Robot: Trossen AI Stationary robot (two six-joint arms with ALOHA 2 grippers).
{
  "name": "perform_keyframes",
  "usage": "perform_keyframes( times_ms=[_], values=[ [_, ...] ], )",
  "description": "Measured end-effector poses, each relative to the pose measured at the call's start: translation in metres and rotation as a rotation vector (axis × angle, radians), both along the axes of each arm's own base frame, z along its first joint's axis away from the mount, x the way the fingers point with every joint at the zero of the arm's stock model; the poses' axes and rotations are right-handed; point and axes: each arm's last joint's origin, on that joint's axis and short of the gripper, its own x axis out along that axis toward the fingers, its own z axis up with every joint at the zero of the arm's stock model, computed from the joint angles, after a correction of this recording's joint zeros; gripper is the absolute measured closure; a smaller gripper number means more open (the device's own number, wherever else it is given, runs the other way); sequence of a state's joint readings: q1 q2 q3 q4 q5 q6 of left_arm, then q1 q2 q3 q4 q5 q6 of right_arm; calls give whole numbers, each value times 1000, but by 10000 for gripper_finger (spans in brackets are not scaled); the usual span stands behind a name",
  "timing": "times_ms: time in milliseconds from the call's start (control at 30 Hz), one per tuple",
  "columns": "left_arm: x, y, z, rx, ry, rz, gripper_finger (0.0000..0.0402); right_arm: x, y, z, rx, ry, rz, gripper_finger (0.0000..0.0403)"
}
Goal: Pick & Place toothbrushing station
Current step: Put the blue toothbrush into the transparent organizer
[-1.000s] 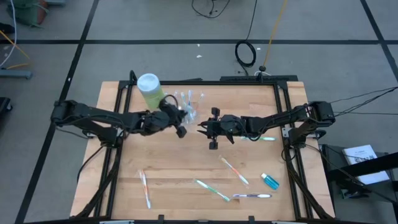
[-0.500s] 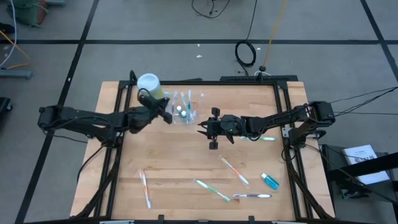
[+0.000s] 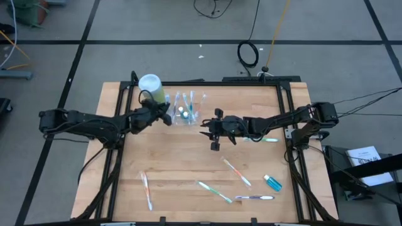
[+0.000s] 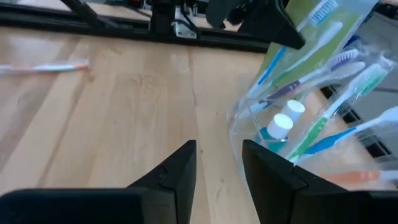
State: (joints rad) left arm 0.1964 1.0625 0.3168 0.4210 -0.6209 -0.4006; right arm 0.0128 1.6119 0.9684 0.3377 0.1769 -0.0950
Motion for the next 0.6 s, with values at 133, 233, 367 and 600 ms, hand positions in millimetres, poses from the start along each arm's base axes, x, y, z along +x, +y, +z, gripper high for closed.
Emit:
perform_keyframes(
  times_ms=[133, 233, 367, 600],
  values=[
    [-2, 0, -4, -48, 8, 16, 331, -1, 0, -3, -2, 33, 3, 277],
    [-3, 0, -7, -51, 37, 16, 330, -2, 0, -4, -1, 44, 4, 277],
    [-3, -1, -10, -55, 80, -10, 329, -2, 0, -5, 12, 53, 7, 277],
    [-2, -3, -10, -20, 134, -107, 327, -4, 10, -9, 157, 98, 130, 277]
  ],
)
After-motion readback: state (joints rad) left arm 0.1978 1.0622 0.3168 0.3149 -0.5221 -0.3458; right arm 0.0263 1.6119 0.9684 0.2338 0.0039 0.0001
